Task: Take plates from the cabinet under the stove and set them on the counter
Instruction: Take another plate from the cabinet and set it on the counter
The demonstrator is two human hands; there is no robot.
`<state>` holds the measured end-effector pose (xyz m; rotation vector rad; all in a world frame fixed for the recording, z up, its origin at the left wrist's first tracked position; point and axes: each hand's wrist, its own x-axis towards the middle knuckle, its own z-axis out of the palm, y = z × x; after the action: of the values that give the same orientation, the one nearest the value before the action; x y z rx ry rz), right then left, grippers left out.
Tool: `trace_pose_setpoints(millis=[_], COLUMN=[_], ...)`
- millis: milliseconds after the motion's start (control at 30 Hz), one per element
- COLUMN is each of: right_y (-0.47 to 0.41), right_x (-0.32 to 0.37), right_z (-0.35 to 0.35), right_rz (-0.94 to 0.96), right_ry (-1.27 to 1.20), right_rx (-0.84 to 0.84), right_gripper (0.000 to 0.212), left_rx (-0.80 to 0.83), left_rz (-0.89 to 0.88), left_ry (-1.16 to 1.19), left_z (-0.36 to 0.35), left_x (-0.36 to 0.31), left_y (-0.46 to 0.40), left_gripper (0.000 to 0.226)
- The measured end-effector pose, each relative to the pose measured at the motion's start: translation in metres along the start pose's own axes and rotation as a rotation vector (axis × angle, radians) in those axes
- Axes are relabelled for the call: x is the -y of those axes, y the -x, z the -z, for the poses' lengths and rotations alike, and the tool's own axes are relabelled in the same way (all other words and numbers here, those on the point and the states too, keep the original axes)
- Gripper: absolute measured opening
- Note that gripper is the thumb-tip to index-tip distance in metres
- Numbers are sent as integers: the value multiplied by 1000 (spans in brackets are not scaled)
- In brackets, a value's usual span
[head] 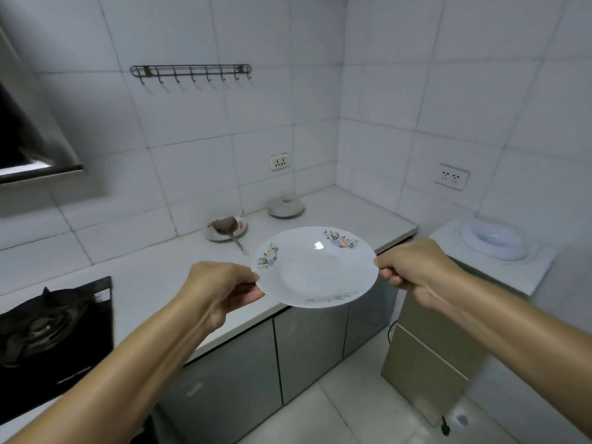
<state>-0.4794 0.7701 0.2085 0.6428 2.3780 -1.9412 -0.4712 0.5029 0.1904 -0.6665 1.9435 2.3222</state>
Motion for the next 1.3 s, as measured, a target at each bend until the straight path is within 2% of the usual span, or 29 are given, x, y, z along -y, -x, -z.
trace_pose_setpoints(millis=[333,567,767,1000,1300], right_y=[-136,-247,-353,-458,-582], right_x=[26,40,63,76,68], right_z=[15,17,10,-38,-133], right_rz=[-25,-29,0,-15,-7], right_ry=[-2,17,49,92,154], right_rx=[-59,-30,74,170,170], right_gripper=[8,7,10,16,22], left_rx=[73,22,-58,-171,-216], left_rz=[16,25,24,57,115], left_ry=[-22,-19,22,76,81], left_z=[-94,-153,-191,-205,-193], left_x=[-21,-35,-40,-46,-41], left_y=[-132,-212,-280,-362,-502], left_gripper=[11,7,9,8,6])
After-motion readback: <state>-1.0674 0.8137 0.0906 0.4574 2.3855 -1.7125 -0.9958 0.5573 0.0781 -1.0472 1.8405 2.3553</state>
